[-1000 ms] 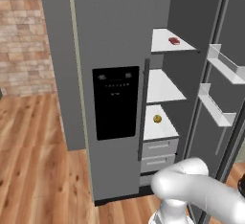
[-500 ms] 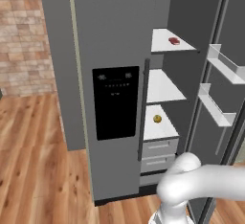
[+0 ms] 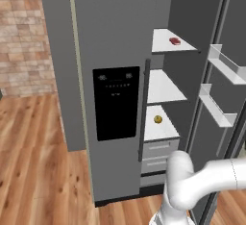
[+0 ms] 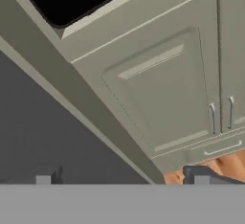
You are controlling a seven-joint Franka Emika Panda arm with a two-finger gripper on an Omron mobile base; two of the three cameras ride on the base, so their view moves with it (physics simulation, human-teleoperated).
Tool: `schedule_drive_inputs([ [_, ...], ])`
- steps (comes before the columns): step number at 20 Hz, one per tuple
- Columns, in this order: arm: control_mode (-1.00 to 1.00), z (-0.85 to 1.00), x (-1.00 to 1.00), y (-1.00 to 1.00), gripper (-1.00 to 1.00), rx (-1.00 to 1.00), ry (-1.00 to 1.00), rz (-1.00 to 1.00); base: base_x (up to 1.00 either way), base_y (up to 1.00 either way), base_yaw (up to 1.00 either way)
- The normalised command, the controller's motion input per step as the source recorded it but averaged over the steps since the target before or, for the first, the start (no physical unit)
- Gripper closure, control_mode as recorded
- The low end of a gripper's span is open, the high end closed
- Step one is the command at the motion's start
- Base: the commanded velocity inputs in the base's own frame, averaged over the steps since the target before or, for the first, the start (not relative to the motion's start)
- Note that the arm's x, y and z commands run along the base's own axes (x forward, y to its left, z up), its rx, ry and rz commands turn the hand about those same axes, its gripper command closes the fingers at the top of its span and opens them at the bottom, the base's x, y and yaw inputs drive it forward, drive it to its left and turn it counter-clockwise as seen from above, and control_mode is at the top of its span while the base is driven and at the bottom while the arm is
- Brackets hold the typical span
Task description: Pick up the frozen steak from the freezer, place it on any shelf in the fridge, and close the fridge and freezer doors when done.
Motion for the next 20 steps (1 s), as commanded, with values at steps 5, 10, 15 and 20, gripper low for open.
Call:
schedule_drive_inputs([
  [5, -1.00, 0.00, 0.92, 1.00, -1.00, 0.02, -0.05, 0.32, 0.00, 0.00, 0.00],
  [10, -1.00, -0.06, 0.49, 1.00, -1.00, -0.01, -0.14, 0.25, 0.00, 0.00, 0.00],
  [15, -1.00, -0.16, 0.02, 1.00, -1.00, -0.04, -0.27, 0.12, 0.00, 0.00, 0.00],
  [20, -1.00, -0.35, -0.07, 1.00, -1.00, 0.00, -0.30, 0.01, 0.00, 0.00, 0.00],
])
